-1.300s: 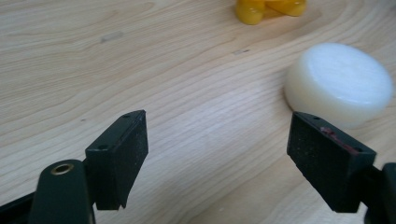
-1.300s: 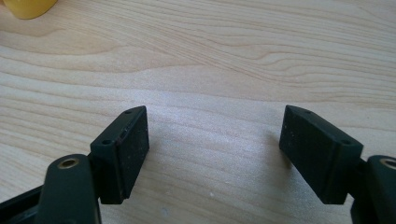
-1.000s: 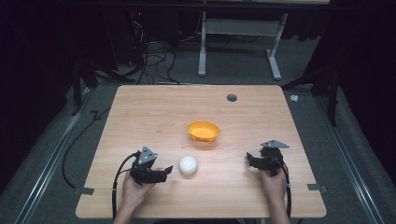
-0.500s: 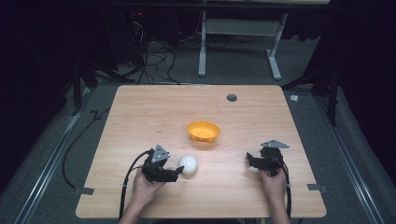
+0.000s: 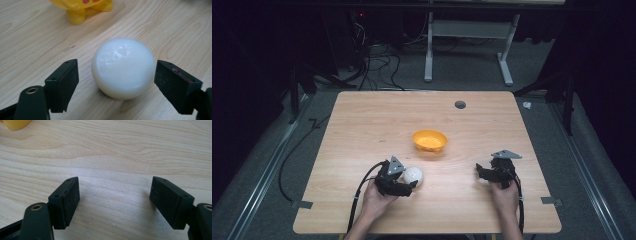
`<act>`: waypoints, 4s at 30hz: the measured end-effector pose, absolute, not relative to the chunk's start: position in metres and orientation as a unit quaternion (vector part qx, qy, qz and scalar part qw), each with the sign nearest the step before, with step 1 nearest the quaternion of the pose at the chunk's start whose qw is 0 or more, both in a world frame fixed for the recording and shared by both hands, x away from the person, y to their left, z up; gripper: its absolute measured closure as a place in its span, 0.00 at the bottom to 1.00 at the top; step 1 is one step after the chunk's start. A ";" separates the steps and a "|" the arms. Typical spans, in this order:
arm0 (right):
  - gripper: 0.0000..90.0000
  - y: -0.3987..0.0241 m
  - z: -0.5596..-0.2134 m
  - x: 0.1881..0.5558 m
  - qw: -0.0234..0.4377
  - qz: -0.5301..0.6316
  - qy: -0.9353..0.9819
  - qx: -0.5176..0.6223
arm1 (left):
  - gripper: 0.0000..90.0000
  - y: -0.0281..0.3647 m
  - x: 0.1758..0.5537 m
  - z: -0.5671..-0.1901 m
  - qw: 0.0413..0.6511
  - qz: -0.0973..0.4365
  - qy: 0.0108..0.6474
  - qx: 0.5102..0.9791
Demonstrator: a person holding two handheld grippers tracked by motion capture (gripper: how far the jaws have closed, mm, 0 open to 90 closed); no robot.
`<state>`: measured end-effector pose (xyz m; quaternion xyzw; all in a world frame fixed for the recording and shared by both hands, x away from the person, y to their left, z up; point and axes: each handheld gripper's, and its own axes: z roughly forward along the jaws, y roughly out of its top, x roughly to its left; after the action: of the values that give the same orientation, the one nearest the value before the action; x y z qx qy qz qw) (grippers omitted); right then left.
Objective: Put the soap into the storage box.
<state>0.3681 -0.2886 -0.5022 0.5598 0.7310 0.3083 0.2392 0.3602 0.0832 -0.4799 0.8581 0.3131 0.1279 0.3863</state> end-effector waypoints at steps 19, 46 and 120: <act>0.28 -0.288 -0.502 0.368 0.239 0.309 0.731 0.559 | 0.24 0.067 0.367 -0.492 0.369 0.120 0.310 0.868; 0.27 -0.288 -0.502 0.368 0.239 0.309 0.732 0.558 | 0.26 0.064 0.369 -0.493 0.352 0.116 0.314 0.874; 0.27 -0.288 -0.502 0.367 0.237 0.309 0.734 0.556 | 0.26 0.069 0.429 -0.401 0.406 0.082 0.305 0.858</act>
<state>0.3675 -0.2875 -0.5021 0.5561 0.7345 0.3086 0.2369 0.4285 0.0688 -0.4014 0.8578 0.3049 0.0818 0.4056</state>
